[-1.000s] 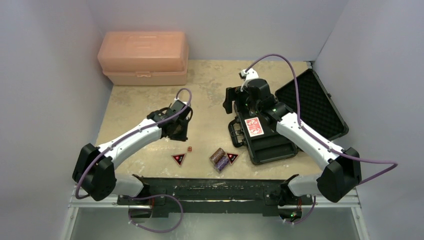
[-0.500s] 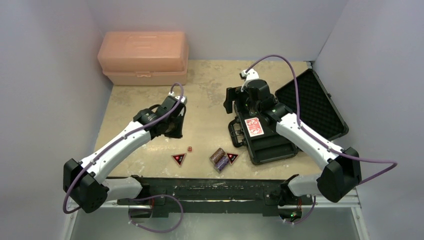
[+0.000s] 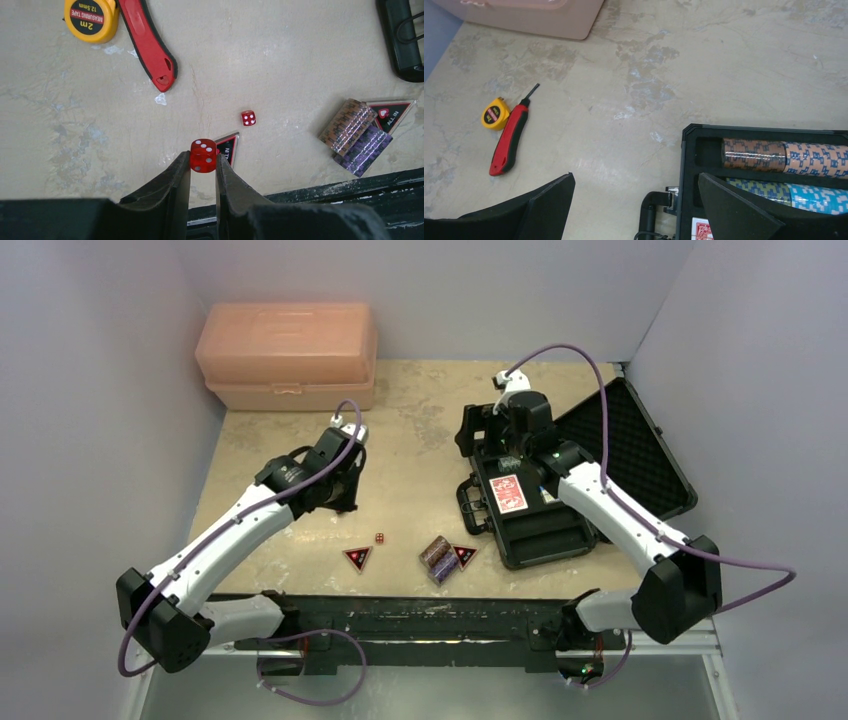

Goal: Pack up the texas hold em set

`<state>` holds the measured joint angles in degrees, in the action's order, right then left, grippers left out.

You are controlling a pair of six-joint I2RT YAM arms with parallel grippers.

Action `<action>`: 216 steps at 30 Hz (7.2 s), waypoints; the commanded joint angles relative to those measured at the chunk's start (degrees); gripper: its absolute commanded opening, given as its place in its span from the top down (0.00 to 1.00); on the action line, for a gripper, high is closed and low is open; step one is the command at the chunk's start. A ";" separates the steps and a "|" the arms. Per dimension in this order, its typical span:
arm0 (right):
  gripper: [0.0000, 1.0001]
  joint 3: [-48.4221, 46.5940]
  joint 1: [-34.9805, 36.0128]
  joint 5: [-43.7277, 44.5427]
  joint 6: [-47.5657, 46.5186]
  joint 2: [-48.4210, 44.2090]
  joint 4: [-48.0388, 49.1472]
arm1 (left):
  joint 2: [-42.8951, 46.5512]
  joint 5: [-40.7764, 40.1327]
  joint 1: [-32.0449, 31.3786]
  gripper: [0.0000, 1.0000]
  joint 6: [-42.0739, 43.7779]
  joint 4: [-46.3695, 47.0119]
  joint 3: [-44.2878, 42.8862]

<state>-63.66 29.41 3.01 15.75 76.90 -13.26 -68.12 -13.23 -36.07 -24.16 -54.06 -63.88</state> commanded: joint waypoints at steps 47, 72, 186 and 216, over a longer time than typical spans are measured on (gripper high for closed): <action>0.01 1.39 -6.30 28.70 13.42 -16.13 2.08 | -50.01 25.84 -0.15 1.00 1.69 14.15 -57.92; 0.01 0.21 -6.34 36.36 12.54 -19.23 -0.72 | -62.67 30.53 -0.85 1.00 -10.67 29.09 -56.28; 0.01 0.91 -5.65 -1.38 51.69 -25.15 17.54 | -15.38 10.34 9.99 0.02 -7.89 24.78 -6.26; 0.01 0.02 -4.36 -7.32 71.47 -22.87 25.35 | -13.98 5.32 2.66 0.07 -13.87 16.14 4.94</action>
<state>-63.09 24.75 -5.52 87.55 54.52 8.80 -81.36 -6.72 -33.04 -36.71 -37.89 -59.22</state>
